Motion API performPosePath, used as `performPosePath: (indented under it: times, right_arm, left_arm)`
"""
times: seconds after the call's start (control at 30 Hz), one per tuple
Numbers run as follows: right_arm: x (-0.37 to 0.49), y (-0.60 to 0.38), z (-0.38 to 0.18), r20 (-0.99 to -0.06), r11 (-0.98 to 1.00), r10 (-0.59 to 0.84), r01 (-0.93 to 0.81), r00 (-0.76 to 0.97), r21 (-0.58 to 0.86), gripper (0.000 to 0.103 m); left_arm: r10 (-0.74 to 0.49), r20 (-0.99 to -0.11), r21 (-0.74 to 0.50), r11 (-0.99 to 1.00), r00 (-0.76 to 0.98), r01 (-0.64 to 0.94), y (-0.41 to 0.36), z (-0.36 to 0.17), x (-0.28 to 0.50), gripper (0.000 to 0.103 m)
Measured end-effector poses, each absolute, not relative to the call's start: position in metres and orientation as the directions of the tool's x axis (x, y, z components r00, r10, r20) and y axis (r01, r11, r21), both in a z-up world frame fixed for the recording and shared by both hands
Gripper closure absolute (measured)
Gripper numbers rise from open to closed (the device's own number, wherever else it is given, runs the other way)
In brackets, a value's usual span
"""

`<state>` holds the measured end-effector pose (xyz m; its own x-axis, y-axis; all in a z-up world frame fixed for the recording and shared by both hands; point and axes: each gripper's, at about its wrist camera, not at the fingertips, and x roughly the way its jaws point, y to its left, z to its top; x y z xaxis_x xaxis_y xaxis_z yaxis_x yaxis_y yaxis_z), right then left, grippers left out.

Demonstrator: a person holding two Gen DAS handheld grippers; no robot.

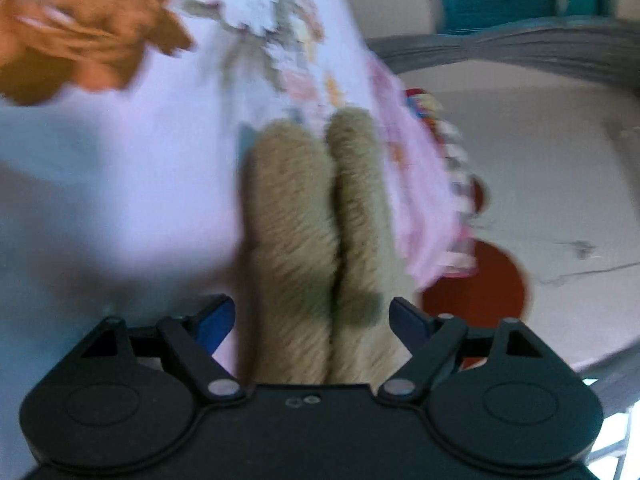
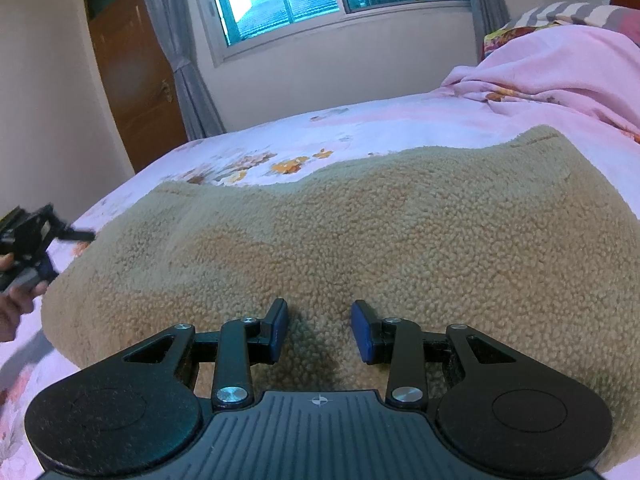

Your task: Fold small clothes

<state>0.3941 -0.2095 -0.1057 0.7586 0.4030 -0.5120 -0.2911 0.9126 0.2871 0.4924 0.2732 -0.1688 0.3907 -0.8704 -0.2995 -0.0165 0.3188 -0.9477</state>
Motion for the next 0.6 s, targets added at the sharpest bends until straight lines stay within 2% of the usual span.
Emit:
performPosePath:
  times: [0.1, 0.13, 0.3, 0.4, 0.47, 0.53, 0.6]
  right_arm:
    - [0.395, -0.207, -0.106, -0.515, 0.914, 0.402, -0.299, 0.757, 0.275, 0.067]
    - [0.395, -0.207, -0.107, -0.516, 0.914, 0.402, -0.300, 0.757, 0.272, 0.067]
    - [0.397, -0.204, -0.109, -0.511, 0.914, 0.403, -0.304, 0.759, 0.269, 0.067]
    - [0.397, -0.203, -0.114, -0.487, 0.913, 0.399, -0.287, 0.777, 0.290, 0.067]
    - [0.395, -0.202, -0.116, -0.475, 0.915, 0.387, -0.267, 0.790, 0.302, 0.067]
    - [0.393, -0.201, -0.115, -0.474, 0.921, 0.374, -0.259, 0.797, 0.292, 0.067]
    - [0.392, -0.202, -0.114, -0.477, 0.921, 0.376, -0.262, 0.795, 0.290, 0.067]
  left_arm:
    - [-0.914, -0.108, -0.989, 0.140, 0.392, 0.053, 0.260, -0.190, 0.495, 0.017]
    - [-0.920, -0.092, -0.988, 0.132, 0.382, 0.080, 0.254, -0.193, 0.493, 0.018]
    - [-0.941, -0.128, -0.975, 0.178, 0.314, 0.136, 0.255, -0.190, 0.486, 0.018]
    - [-0.899, -0.253, -0.931, 0.327, 0.357, 0.165, 0.235, -0.175, 0.489, 0.019]
    - [-0.855, -0.342, -0.876, 0.440, 0.390, 0.196, 0.214, -0.162, 0.488, 0.024]
    - [-0.848, -0.347, -0.865, 0.455, 0.401, 0.211, 0.210, -0.155, 0.481, 0.026]
    - [-0.839, -0.333, -0.877, 0.443, 0.430, 0.187, 0.219, -0.154, 0.474, 0.038]
